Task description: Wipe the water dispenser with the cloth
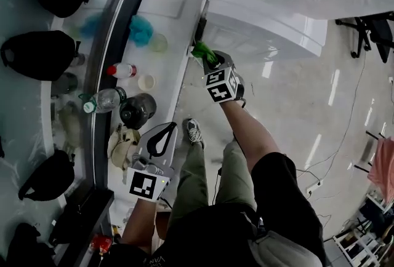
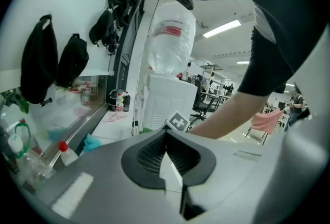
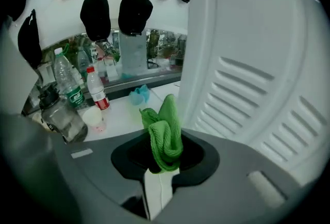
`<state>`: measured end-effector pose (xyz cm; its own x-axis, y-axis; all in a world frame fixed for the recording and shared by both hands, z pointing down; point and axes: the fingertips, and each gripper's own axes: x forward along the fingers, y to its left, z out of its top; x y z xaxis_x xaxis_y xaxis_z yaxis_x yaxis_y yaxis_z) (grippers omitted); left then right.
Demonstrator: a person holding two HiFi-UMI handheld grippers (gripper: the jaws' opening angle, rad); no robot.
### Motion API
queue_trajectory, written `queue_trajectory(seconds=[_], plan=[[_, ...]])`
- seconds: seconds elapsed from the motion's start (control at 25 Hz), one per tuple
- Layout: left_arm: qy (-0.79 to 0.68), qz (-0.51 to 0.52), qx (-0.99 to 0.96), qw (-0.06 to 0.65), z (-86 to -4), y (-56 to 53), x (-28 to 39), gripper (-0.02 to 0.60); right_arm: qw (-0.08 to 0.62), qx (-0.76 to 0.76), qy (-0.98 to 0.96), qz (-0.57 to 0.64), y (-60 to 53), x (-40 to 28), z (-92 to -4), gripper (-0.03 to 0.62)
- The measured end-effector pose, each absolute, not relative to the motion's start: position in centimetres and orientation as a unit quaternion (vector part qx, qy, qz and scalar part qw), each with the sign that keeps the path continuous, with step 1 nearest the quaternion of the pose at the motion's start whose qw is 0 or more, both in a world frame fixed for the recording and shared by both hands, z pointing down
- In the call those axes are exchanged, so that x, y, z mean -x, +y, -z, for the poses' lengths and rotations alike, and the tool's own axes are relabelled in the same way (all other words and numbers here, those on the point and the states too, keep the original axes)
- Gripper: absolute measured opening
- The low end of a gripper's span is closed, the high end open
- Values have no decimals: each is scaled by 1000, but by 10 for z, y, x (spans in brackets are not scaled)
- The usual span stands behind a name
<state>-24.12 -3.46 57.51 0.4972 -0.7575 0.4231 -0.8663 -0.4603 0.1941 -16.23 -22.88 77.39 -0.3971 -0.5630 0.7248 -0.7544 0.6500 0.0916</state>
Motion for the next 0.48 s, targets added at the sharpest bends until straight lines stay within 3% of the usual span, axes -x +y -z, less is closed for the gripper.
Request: queue_trajectory(seconds=[0.2,0.48], plan=[[-511,-135,-828,186,-584,-31,271,2,407,-405,-809,-127,-250,175,-798,94],[-517,-128,-827,182,-583,-37,269,2,424,-447,-779,-120,-255,122,-802,92]])
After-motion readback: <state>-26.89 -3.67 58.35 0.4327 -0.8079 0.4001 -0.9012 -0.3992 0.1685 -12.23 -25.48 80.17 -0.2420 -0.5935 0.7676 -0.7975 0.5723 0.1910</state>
